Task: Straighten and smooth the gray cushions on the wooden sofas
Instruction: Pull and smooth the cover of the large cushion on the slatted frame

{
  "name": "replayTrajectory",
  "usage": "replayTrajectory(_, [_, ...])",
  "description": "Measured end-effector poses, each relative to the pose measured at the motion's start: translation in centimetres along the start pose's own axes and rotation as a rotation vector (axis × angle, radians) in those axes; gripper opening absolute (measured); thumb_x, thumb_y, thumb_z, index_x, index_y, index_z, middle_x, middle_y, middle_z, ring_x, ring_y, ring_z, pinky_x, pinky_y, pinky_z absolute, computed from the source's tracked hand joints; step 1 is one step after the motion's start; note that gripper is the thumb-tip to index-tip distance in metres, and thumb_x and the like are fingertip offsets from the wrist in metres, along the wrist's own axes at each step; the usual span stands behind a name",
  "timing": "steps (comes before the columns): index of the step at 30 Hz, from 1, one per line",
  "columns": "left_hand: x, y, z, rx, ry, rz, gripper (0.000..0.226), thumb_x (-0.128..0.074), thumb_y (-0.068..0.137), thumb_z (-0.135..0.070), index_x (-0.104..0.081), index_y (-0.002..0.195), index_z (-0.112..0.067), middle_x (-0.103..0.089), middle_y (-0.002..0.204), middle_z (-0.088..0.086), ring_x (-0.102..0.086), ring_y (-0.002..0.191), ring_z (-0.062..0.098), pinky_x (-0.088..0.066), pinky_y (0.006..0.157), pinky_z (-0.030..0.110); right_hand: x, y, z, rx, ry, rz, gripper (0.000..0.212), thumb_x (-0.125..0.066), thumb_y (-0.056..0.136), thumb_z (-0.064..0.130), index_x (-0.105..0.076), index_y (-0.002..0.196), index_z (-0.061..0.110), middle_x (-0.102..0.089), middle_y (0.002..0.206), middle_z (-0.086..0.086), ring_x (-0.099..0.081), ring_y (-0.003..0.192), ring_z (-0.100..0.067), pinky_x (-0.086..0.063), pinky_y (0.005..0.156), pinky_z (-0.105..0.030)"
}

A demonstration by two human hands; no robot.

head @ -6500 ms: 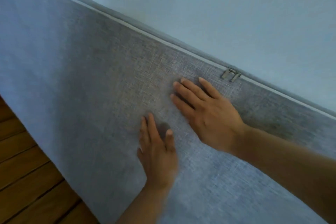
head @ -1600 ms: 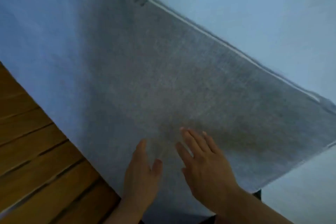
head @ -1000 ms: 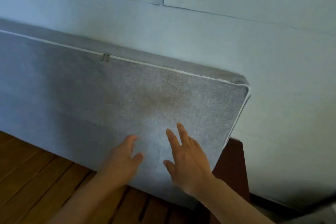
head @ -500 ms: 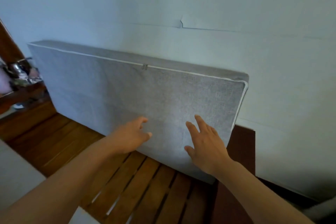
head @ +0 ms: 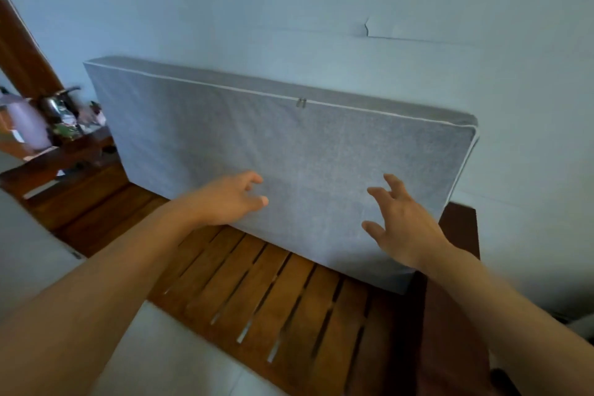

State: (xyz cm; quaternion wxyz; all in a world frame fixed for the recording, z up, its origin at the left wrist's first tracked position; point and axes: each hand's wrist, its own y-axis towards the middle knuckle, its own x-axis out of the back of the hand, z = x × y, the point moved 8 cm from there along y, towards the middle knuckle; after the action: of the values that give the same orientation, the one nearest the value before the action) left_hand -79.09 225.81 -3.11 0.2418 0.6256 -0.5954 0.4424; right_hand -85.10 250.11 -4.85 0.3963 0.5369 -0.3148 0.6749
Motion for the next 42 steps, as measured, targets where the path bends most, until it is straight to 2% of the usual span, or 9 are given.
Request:
replayTrajectory(2, [0.8,0.2,2.8,-0.019,-0.004,0.041,0.054,-0.051,0.096,-0.037,-0.033,0.145,-0.022,-0.038,0.148,0.003,-0.043,0.130,0.019,-0.037,0.096,0.027,-1.0,0.8,3.4,-0.033,0.010,0.015,0.062,-0.053,0.095,0.038,-0.025,0.147,0.018,0.005,0.159,-0.009,-0.040,0.132,-0.027,-0.039,0.104,-0.037])
replayTrajectory(6, [3.4,0.6,7.7,-0.055,-0.010,0.065,0.054,-0.054,0.095,-0.034,-0.035,0.144,-0.021,-0.040,0.147,0.004,-0.046,0.128,0.018,-0.039,0.103,0.032,-2.6,3.0,9.9,-0.077,0.022,0.009,0.062,-0.052,0.096,0.038,-0.024,0.148,0.017,0.004,0.159,-0.010,-0.029,0.139,-0.028,-0.033,0.109,-0.037])
replayTrajectory(9, [5.8,0.4,10.9,-0.049,-0.025,0.079,0.052,-0.054,0.096,-0.033,-0.035,0.143,-0.021,-0.042,0.144,0.004,-0.047,0.125,0.017,-0.040,0.100,0.028,-3.3,4.0,14.1,-0.106,0.047,0.010,0.063,-0.052,0.096,0.038,-0.023,0.149,0.019,0.003,0.159,-0.009,-0.026,0.141,-0.027,-0.030,0.111,-0.037])
replayTrajectory(11, [7.3,0.3,12.4,-0.054,-0.032,0.068,0.052,-0.054,0.096,-0.034,-0.036,0.143,-0.022,-0.044,0.142,0.003,-0.048,0.123,0.015,-0.039,0.097,0.026,-3.4,4.7,16.1,-0.106,0.050,0.004,0.063,-0.053,0.096,0.038,-0.023,0.149,0.019,0.002,0.159,-0.007,-0.027,0.140,-0.027,-0.031,0.110,-0.036])
replayTrajectory(15, [9.8,0.3,15.7,-0.020,-0.101,0.075,0.052,-0.053,0.096,-0.036,-0.036,0.143,-0.025,-0.043,0.142,0.001,-0.047,0.124,0.014,-0.039,0.101,0.029,-4.0,6.9,19.2,-0.081,0.029,0.051,0.066,-0.053,0.095,0.041,-0.021,0.149,0.022,0.003,0.159,-0.008,-0.023,0.142,-0.028,-0.027,0.112,-0.036])
replayTrajectory(20, [13.4,-0.3,20.4,0.088,-0.174,-0.008,0.054,-0.053,0.096,-0.033,-0.032,0.146,-0.023,-0.042,0.143,0.003,-0.046,0.125,0.018,-0.038,0.099,0.028,-5.3,10.3,23.2,-0.003,0.039,0.078,0.069,-0.053,0.094,0.043,-0.018,0.150,0.023,0.005,0.160,-0.008,-0.014,0.145,-0.028,-0.021,0.115,-0.038])
replayTrajectory(28, [19.5,-0.7,27.1,0.187,-0.299,-0.210,0.052,-0.056,0.095,-0.033,-0.039,0.143,-0.023,-0.050,0.134,0.001,-0.051,0.115,0.014,-0.041,0.095,0.029,-5.8,16.8,30.7,0.100,0.148,0.099,0.068,-0.053,0.095,0.041,-0.019,0.150,0.021,-0.001,0.160,-0.009,-0.019,0.144,-0.028,-0.025,0.115,-0.039])
replayTrajectory(36, [25.4,3.9,33.1,0.034,-0.394,-0.275,0.049,-0.053,0.096,-0.031,-0.038,0.142,-0.024,-0.039,0.145,-0.002,-0.039,0.131,0.013,-0.034,0.097,0.024,-3.7,23.7,38.8,0.125,0.237,-0.020,0.068,-0.055,0.095,0.038,-0.022,0.150,0.018,-0.016,0.158,-0.007,-0.024,0.142,-0.024,-0.025,0.114,-0.034])
replayTrajectory(42, [31.6,8.8,41.0,-0.051,-0.383,-0.262,0.047,-0.056,0.094,-0.032,-0.042,0.138,-0.025,-0.046,0.138,-0.004,-0.045,0.123,0.009,-0.035,0.092,0.022,-3.9,29.7,45.6,0.012,0.264,-0.120,0.069,-0.056,0.094,0.036,-0.021,0.150,0.017,-0.024,0.155,-0.004,-0.031,0.139,-0.020,-0.029,0.108,-0.027])
